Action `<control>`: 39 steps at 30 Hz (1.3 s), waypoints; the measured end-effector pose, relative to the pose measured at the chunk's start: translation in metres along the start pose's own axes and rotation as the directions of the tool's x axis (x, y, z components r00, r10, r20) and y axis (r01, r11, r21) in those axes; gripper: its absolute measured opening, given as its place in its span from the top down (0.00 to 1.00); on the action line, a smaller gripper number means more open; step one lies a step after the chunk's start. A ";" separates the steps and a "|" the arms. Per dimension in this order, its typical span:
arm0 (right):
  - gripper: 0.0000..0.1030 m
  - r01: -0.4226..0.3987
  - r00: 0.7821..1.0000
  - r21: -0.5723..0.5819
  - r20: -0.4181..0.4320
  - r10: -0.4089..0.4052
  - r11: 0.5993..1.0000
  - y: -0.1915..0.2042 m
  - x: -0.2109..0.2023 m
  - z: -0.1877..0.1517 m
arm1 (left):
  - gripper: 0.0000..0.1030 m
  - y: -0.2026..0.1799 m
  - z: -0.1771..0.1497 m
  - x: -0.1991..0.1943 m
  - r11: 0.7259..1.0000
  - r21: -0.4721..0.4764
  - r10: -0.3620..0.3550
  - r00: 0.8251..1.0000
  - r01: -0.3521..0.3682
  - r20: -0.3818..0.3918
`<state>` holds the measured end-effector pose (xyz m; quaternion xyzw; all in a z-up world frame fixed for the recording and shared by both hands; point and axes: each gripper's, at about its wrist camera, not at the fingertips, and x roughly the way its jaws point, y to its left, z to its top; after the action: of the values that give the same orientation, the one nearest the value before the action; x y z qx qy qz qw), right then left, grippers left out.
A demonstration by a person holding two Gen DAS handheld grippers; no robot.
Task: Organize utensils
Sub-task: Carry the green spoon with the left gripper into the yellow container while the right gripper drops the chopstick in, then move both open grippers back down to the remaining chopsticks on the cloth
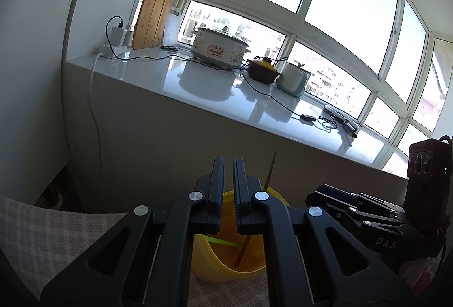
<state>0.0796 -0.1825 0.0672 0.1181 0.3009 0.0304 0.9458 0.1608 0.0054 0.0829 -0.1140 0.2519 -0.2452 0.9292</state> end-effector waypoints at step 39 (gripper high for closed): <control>0.58 -0.162 0.940 0.017 -0.301 0.160 0.987 0.067 0.020 -0.115 | 0.63 0.142 -0.155 -0.079 0.964 -0.045 0.223 0.890 -0.261 -0.397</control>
<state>0.0305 -0.0915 -0.0190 0.1325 0.4308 0.1264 0.8836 0.0771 0.1535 -0.0636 -0.0761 0.4548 -0.1326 0.8774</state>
